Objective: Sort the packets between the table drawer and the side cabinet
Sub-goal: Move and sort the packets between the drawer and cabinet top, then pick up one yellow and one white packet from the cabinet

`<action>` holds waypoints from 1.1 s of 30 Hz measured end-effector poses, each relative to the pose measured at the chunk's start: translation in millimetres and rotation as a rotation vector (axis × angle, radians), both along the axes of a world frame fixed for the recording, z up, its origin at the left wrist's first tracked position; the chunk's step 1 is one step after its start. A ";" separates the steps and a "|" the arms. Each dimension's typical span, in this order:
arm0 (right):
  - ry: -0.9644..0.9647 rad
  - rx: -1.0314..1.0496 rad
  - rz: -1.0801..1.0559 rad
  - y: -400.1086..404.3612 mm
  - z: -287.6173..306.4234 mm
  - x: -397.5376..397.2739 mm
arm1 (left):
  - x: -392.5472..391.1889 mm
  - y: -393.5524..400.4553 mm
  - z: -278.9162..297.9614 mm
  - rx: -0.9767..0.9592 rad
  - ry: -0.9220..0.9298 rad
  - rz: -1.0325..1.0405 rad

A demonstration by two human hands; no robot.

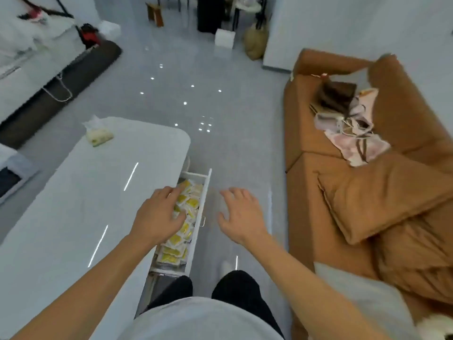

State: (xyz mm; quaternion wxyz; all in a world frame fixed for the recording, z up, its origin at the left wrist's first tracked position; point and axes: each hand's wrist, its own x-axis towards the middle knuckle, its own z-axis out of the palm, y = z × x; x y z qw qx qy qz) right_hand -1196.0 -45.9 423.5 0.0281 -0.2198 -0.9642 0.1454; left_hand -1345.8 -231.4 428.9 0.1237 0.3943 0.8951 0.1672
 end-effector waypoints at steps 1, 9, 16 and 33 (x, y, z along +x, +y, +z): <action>0.016 -0.012 -0.109 -2.2 0.2 24.0 | 8.2 9.2 1.9 -0.002 0.003 -0.077; -0.033 -0.018 -0.688 -50.2 -10.3 245.5 | 145.1 91.6 -13.0 -0.052 0.001 -0.650; -0.021 -0.007 -1.116 -116.6 -7.2 432.7 | 357.7 102.9 -13.1 -0.035 -0.021 -1.037; -0.029 -0.151 -1.722 -285.2 -27.6 913.2 | 855.1 55.9 -30.5 -0.083 -0.004 -1.559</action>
